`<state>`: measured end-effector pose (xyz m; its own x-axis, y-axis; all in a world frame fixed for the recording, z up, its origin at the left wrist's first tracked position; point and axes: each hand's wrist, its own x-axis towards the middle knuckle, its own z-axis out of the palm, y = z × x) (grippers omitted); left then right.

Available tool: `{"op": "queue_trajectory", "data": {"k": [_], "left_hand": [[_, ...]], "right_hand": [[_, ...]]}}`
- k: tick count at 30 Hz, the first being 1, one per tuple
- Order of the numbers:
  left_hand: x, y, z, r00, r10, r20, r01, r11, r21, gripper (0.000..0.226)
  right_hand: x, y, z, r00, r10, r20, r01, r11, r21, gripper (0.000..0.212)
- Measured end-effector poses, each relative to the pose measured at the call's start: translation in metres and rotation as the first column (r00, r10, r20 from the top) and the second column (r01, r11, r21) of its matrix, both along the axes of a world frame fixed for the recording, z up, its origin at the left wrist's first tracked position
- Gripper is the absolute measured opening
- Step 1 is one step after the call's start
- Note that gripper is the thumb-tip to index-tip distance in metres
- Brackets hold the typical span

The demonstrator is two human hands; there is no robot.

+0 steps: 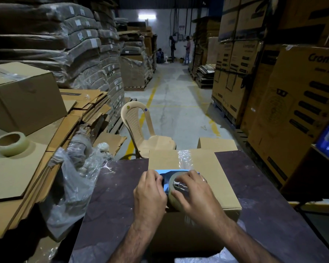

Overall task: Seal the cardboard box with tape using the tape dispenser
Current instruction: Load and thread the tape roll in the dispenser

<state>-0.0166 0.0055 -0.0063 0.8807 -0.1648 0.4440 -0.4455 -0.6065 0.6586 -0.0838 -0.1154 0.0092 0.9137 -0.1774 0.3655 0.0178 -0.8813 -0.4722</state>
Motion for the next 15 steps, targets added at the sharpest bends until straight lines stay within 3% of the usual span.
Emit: {"op": "queue_trajectory", "data": {"k": [3,6,10,15], "left_hand": [[0.006,0.012,0.000,0.999,0.025,-0.043,-0.028,0.997,-0.077,0.012],[0.013,0.026,0.003,0.999,0.051,0.014,-0.049,0.994,-0.093,0.006],[0.021,0.029,0.001,0.991,-0.112,0.068,0.105,0.990,0.093,0.027],[0.029,0.031,-0.001,0.954,-0.299,-0.031,0.296,0.916,0.270,0.056]], "right_hand": [[-0.016,-0.005,-0.009,0.999,-0.031,-0.015,0.029,0.993,-0.112,0.024],[-0.022,-0.011,-0.013,0.997,-0.069,-0.025,0.063,0.982,-0.181,0.031],[-0.024,-0.016,-0.016,0.995,-0.066,-0.074,0.048,0.972,-0.229,0.049],[-0.022,-0.018,-0.014,0.983,0.013,-0.181,-0.042,0.987,-0.158,0.059]]}}
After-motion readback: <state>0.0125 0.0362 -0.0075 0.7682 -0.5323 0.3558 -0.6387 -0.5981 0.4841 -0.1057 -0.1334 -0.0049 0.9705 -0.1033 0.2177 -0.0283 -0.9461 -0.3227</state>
